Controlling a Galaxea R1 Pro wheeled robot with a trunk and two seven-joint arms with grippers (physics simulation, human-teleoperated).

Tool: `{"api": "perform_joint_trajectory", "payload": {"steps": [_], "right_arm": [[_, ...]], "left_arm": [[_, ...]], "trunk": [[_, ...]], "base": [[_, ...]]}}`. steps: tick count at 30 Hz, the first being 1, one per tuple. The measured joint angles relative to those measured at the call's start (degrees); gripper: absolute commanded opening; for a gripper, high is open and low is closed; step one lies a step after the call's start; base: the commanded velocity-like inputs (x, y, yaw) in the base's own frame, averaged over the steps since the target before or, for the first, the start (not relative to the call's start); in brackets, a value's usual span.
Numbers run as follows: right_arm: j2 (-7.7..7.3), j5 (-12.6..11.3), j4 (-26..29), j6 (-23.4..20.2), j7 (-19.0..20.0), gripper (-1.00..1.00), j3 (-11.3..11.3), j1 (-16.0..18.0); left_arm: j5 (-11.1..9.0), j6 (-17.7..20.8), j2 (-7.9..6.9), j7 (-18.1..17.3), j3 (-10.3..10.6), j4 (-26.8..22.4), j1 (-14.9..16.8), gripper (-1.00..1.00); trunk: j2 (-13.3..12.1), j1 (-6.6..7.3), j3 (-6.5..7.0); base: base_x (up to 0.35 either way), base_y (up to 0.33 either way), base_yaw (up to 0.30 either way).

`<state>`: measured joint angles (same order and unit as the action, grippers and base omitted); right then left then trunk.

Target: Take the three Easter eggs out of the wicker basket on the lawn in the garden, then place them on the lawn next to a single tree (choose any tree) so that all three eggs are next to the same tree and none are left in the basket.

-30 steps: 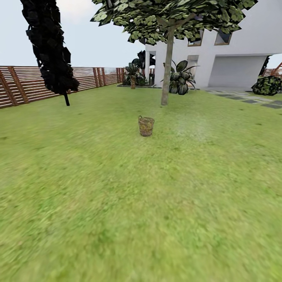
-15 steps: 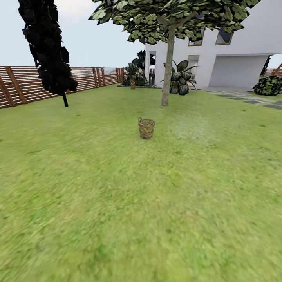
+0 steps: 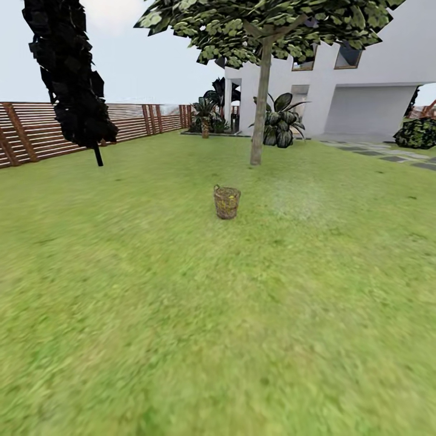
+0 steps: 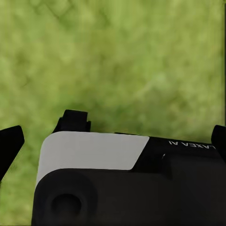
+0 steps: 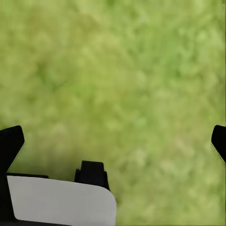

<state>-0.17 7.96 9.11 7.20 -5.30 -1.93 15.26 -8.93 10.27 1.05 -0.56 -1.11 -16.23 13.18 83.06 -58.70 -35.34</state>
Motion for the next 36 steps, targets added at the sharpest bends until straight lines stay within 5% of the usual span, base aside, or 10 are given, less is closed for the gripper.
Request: {"api": "perform_joint_trajectory", "payload": {"steps": [36], "right_arm": [[-0.02, 0.1, 0.0, 0.0, 0.0, 1.00, 0.0, 0.0]], "left_arm": [[0.0, 0.0, 0.00, 0.0, 0.0, 0.0, 0.0, 1.00]], "trunk": [[0.0, 0.00, 0.00]], "base": [[0.337, 0.000, 0.000]]}}
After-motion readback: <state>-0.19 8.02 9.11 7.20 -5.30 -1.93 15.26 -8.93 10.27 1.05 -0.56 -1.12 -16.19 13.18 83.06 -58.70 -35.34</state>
